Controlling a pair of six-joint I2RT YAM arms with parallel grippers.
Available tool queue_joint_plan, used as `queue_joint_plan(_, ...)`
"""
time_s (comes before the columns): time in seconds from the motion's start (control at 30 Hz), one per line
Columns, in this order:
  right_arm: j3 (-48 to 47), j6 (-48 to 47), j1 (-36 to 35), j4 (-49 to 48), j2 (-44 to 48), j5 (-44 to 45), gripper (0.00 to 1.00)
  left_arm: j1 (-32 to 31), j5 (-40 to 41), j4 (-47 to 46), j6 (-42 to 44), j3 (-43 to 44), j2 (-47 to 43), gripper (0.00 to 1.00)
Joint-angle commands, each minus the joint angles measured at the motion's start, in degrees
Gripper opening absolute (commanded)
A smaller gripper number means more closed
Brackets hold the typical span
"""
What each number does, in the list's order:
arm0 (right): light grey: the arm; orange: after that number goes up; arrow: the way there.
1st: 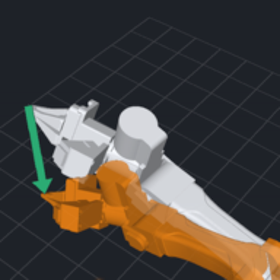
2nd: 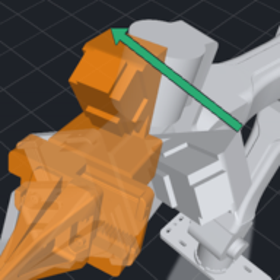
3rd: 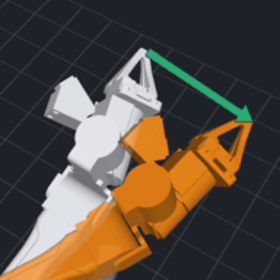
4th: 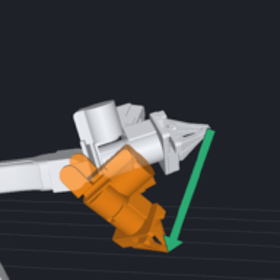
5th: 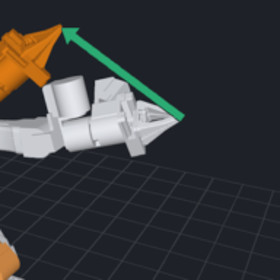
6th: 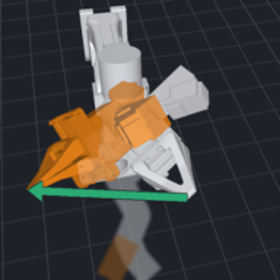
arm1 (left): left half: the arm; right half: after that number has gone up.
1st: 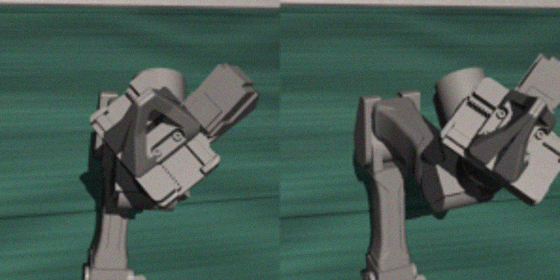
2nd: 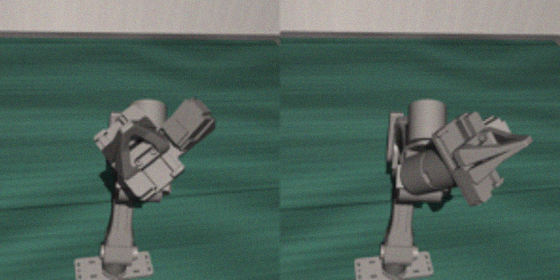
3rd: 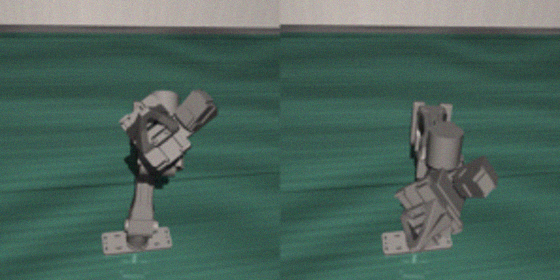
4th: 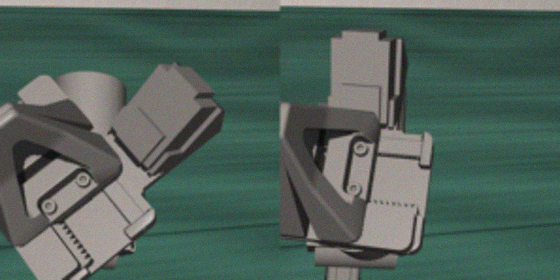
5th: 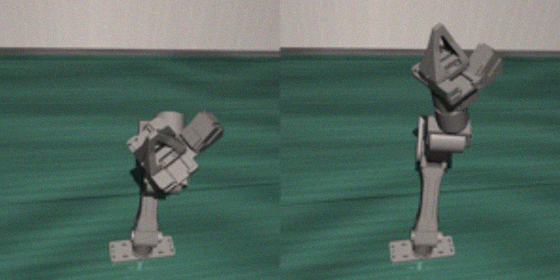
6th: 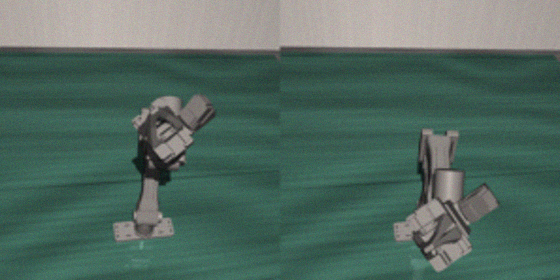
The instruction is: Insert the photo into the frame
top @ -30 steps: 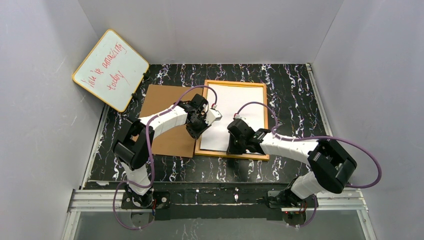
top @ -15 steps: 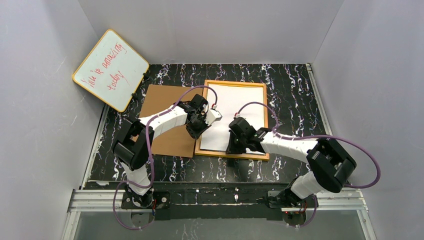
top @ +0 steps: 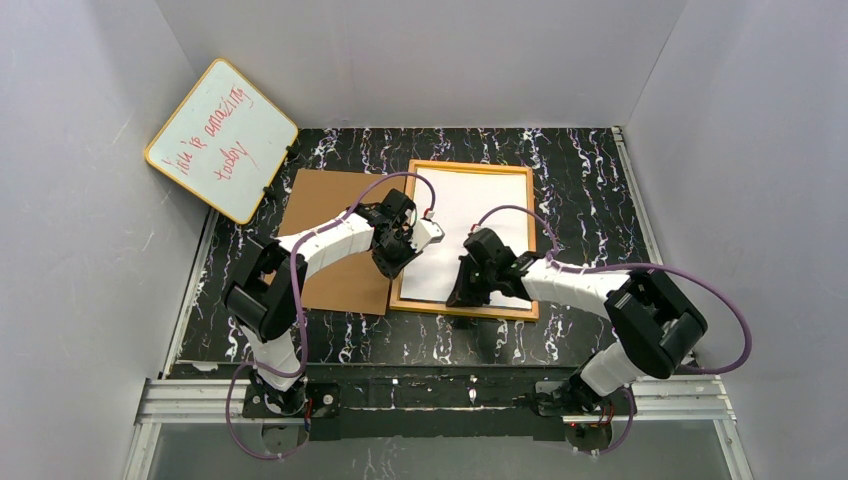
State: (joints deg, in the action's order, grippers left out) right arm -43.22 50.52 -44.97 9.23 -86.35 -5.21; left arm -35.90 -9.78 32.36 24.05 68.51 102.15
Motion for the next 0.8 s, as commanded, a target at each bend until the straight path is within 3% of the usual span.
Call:
queue_joint_plan(0.0,4.28,-2.64,3.3,1.67,-5.72,12.71,0.02,-0.75,0.8,5.61,0.83,-4.06,4.66,0.0)
queue_joint_plan(0.53,7.04,-2.66,7.56,-1.43,-10.94,9.14,0.01,-0.89,1.17,5.83,0.99,-3.11,5.86,0.0)
queue_joint_plan(0.77,7.98,-2.59,7.62,-2.04,-6.51,7.4,0.01,-0.93,1.13,5.96,0.82,-2.95,5.97,0.0)
